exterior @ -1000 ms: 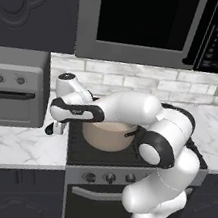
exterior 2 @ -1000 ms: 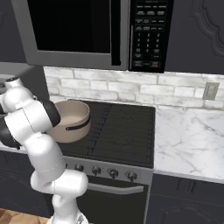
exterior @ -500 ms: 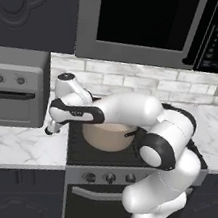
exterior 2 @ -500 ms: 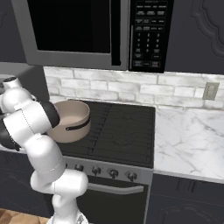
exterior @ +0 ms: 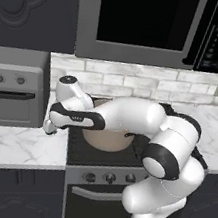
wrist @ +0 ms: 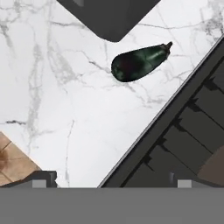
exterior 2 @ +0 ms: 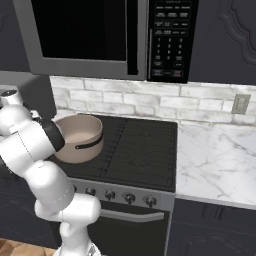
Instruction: Turn on the burner for the pot on the stove. Wait thirty seconds for the pot to heat up. Then add the eggplant to the pot.
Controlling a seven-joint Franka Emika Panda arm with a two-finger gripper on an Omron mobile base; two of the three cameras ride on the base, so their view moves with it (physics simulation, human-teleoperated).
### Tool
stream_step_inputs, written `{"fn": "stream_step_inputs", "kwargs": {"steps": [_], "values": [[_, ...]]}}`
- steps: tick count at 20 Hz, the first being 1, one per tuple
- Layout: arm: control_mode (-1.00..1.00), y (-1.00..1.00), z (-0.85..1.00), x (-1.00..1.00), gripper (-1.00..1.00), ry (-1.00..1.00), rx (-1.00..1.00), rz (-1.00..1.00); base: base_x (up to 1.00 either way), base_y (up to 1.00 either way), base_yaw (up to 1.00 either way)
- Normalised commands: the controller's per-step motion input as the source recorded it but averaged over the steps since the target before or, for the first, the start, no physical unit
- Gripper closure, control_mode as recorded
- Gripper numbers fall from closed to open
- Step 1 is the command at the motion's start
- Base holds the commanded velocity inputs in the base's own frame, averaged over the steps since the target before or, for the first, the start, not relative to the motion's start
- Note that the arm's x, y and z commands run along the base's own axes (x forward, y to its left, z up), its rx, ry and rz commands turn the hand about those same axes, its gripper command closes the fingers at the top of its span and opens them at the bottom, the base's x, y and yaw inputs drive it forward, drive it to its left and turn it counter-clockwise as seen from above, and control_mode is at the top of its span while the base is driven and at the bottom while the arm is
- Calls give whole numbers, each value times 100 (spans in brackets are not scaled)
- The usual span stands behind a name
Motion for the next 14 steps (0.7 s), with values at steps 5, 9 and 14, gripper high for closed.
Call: {"fn": "stream_step_inputs", "kwargs": {"steps": [5,9,14], "values": [[-100,0,0,-10,-100,0,10,-26,0,0,0],[-100,0,0,2,-100,0,7,-22,0,0,0],[-100,3,-1,19,-100,0,3,-16,0,0,0]]}}
